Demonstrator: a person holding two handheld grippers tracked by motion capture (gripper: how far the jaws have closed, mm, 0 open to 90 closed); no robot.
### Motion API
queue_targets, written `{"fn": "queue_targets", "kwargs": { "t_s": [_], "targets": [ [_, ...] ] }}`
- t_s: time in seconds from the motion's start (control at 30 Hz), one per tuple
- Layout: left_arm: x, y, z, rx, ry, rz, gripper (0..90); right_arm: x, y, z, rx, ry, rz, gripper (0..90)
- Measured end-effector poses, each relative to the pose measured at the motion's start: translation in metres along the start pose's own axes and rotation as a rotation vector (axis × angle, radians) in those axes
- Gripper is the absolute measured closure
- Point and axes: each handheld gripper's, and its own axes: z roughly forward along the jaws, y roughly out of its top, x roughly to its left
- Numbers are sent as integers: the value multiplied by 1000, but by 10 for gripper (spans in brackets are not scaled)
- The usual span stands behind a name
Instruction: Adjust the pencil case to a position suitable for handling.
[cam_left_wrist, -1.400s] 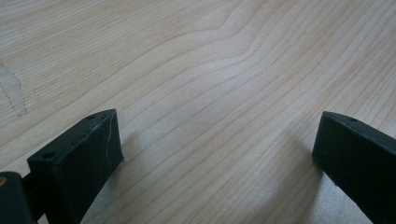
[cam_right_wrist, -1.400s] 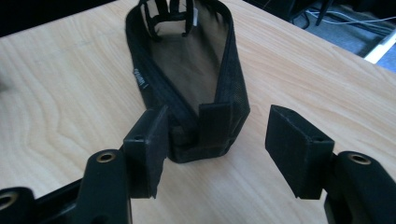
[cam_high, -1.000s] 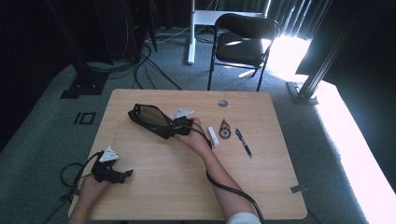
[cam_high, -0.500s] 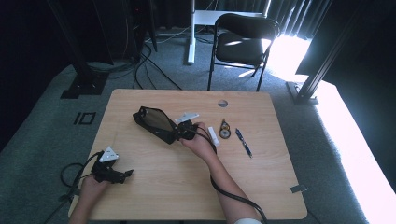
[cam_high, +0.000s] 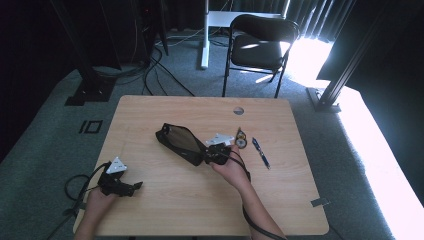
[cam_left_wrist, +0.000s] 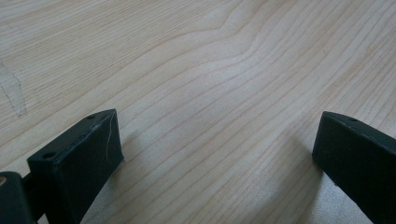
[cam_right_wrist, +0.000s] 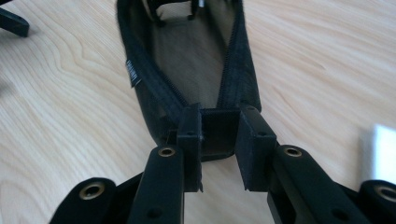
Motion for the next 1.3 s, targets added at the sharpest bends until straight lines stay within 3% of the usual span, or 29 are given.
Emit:
{"fn": "queue_targets", "kwargs": {
  "t_s": [0.2,0.5,0.6,0.7,0.93,1.17,1.3],
  "targets": [
    [0,0,0,0,0,0,16,-3,-20,-26,6,-7,28,729],
    [0,0,0,0,1,-1,16,0,-49,-54,8,-36,33,729],
    [-1,0,0,-1,-1,2,16,0,-63,-68,-2,-51,68,728],
    [-1,0,0,-1,-1,2,16,1,-70,-78,1,-59,74,728],
    [-1,0,0,-1,-1,3,16,5,-86,-93,0,-75,80,728],
    [-1,0,0,0,1,1,16,11,-105,-113,-19,-101,130,727],
    [-1,0,0,-1,1,0,16,18,-112,-120,-24,-107,120,726]
  ]
}}
